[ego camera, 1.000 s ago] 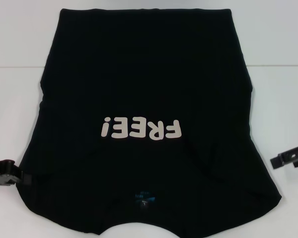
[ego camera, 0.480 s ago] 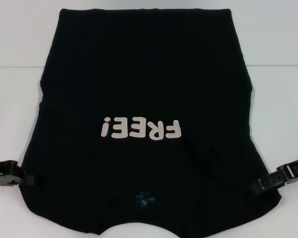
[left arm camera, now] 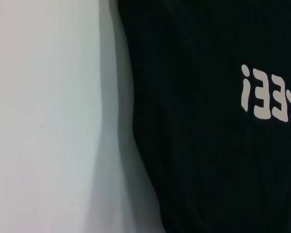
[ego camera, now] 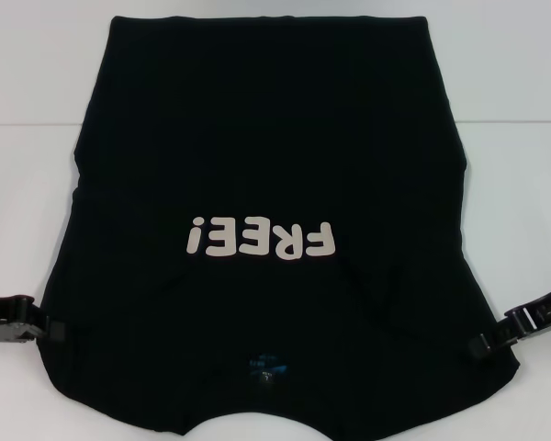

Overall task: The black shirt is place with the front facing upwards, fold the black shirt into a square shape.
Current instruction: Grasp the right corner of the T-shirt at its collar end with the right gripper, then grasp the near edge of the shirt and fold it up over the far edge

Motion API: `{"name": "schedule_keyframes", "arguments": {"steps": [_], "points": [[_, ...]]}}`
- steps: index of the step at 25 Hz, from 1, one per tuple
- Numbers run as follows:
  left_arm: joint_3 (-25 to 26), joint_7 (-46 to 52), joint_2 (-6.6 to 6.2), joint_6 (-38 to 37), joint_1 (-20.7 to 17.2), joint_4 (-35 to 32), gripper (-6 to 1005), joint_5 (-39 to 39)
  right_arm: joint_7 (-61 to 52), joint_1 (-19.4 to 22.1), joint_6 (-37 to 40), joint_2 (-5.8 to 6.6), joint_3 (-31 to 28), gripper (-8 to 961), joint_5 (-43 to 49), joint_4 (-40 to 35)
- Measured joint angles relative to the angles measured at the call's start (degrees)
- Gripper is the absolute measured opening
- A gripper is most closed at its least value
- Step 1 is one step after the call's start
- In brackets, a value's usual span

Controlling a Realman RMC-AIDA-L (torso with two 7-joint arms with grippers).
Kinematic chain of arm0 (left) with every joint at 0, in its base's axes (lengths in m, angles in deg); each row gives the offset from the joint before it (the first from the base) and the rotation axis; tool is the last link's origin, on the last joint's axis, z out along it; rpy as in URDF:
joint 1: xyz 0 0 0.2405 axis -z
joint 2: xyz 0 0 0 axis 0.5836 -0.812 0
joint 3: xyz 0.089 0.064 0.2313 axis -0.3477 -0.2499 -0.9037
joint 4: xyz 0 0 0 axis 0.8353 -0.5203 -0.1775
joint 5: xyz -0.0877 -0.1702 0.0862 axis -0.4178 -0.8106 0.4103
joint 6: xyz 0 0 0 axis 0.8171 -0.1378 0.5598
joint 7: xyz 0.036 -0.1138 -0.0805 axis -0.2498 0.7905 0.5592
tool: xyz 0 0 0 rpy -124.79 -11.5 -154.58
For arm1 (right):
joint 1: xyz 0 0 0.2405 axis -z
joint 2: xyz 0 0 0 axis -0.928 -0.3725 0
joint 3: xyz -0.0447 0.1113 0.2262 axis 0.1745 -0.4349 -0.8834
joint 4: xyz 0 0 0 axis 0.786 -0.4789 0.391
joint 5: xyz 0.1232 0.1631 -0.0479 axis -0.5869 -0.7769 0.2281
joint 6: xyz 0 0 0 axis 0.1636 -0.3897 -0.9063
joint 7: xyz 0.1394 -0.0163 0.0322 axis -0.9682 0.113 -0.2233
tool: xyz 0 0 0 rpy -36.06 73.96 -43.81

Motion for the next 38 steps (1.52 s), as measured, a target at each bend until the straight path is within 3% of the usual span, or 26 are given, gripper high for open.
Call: {"name": "schedule_keyframes", "arguments": {"steps": [7,12,18,22,27,30,32,34,38], "points": [[0.0,-0.9,0.08,-0.4,0.0,0.0,18,-0.5,-0.2,-0.1,0.0,0.0,0.4,530,0.1,0.0],[-0.1,-1.0,0.06,-0.6,0.1,0.1,18,-0.9,-0.2,-0.2,0.0,0.08,0.7,277,0.2,0.0],[-0.1,-2.4,-0.14,-2.7,0.2,0.2,18,-2.0,0.3,-0.3,0.6,0.42,0.8,43,0.2,-0.2],[-0.3,-3.6,-0.62,-6.1,0.3,0.8,18,-2.4,2.4,-0.6,4.2,1.57,0.8,20,0.1,-0.5],[-2.5,-8.7,-2.1,-19.3,0.4,3.9,19,-1.6,9.2,-0.3,14.4,3.18,0.8,15,2.1,-0.7],[-7.1,-10.9,-2.46,-25.1,0.4,6.1,24,-1.3,15.7,0.4,21.2,2.7,1.2,16,6.4,-0.3],[-11.8,-11.7,-2.16,-26.8,0.4,7.8,28,-1.1,19.6,1.3,24.3,1.21,2.4,16,10.4,0.0],[-15.2,-11.8,-1.71,-26.9,0.3,8.7,33,-1.1,19.9,1.6,24.4,0.72,2.5,17,11.3,0.1],[-12.1,-11.8,-1.39,-26.4,1.2,8.0,42,-2.5,20.1,1.5,23.9,0.35,-1.9,18,9.5,0.7]]}}
